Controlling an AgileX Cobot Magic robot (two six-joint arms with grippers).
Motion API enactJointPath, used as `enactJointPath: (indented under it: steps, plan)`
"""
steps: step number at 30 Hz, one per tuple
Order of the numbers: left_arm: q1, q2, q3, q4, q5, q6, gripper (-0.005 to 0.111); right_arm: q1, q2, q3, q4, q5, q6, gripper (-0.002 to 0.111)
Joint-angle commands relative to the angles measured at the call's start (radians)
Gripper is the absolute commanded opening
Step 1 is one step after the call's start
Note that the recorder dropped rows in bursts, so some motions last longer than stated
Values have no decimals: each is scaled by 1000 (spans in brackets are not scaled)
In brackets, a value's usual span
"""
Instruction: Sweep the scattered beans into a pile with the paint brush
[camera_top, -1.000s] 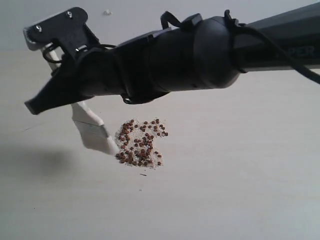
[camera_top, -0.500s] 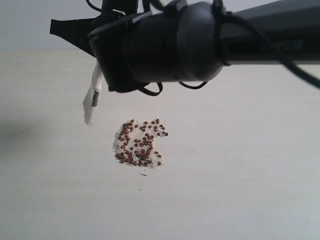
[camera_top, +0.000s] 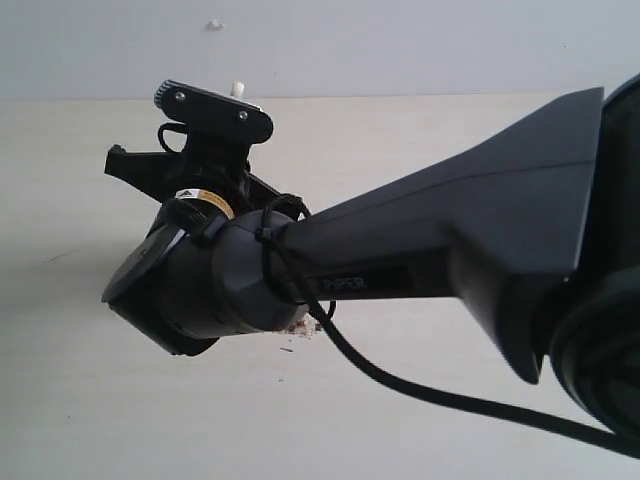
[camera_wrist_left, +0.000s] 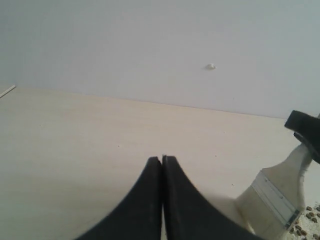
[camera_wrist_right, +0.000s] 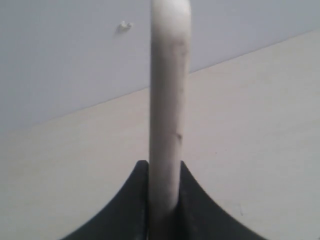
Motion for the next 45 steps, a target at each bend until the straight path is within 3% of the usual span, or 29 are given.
enactJointPath:
  steps: [1,12,22,29,32,39,45]
  plan:
    - [3,-9,3,-5,-1,3,0,0,1,-7,54,-62,-143,0]
    - [3,-9,3,-5,-1,3,0,0,7,-7,209,-237,-282,0]
    - [3,-9,3,-5,-1,3,0,3,-8,-7,201,-237,-324,0]
    - [3,-9,3,-5,-1,3,0,7,-63,-7,19,-2,-293,0]
    - [3,-9,3,-5,-1,3,0,-2,-58,-7,-62,-2,-259,0]
    - [3,-9,3,-5,-1,3,0,-69,-3,-7,-46,16,-135,0]
    - [3,-9,3,-5,-1,3,0,-81,27,-7,7,-3,-166,0]
